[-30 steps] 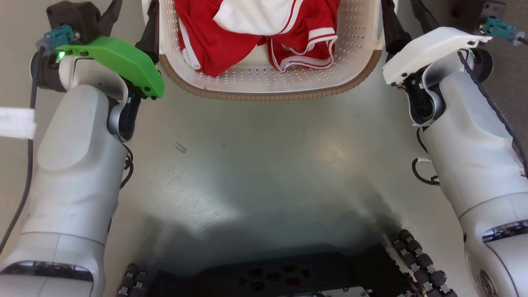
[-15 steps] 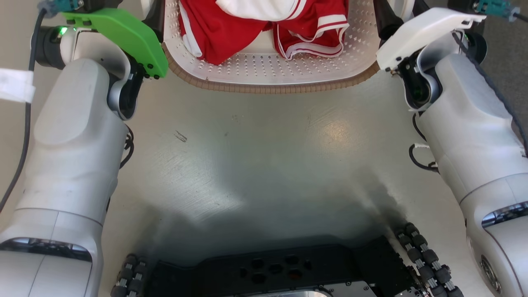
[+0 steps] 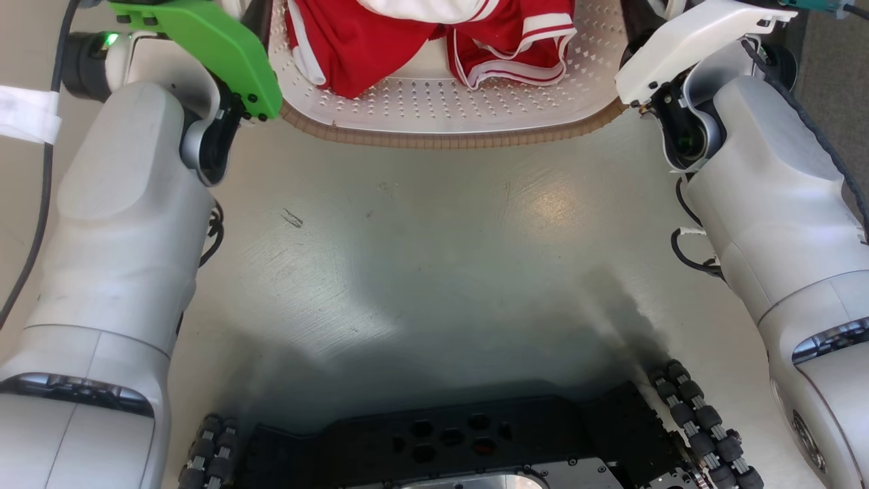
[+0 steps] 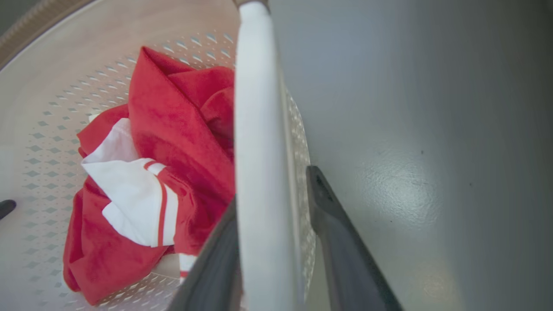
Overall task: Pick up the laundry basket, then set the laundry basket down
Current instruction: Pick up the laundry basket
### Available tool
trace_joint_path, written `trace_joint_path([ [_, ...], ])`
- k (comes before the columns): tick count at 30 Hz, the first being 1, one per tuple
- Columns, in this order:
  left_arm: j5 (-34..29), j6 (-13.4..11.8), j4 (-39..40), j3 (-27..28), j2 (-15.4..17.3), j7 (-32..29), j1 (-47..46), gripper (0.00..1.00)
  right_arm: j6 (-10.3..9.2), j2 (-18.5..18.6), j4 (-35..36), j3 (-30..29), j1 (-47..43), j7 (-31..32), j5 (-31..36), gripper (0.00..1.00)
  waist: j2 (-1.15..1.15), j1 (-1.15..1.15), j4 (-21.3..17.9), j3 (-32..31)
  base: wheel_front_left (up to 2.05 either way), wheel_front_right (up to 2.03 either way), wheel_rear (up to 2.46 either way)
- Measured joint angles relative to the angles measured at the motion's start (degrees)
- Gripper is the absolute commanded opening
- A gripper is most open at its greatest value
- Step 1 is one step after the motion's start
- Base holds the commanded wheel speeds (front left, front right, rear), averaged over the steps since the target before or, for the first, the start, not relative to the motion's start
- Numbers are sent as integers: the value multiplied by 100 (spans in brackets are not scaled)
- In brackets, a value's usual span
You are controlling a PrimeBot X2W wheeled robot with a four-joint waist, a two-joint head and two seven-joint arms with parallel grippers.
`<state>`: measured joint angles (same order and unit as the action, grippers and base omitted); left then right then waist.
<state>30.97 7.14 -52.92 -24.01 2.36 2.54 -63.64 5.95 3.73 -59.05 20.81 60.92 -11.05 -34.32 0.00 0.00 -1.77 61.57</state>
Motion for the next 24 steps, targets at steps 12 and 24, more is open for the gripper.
trace_joint_path([
  [12, 170, 32, -225, -196, -124, 125, -118, 0, -42, -30, -203, 304, 91, -101, -157, 0, 0, 0, -2, -57, 0, 0, 0],
  [24, 408, 32, -597, -487, -137, 365, 151, 0, -1, -55, -446, 689, -82, -159, -391, 0, 0, 0, -19, -563, 0, 0, 0],
])
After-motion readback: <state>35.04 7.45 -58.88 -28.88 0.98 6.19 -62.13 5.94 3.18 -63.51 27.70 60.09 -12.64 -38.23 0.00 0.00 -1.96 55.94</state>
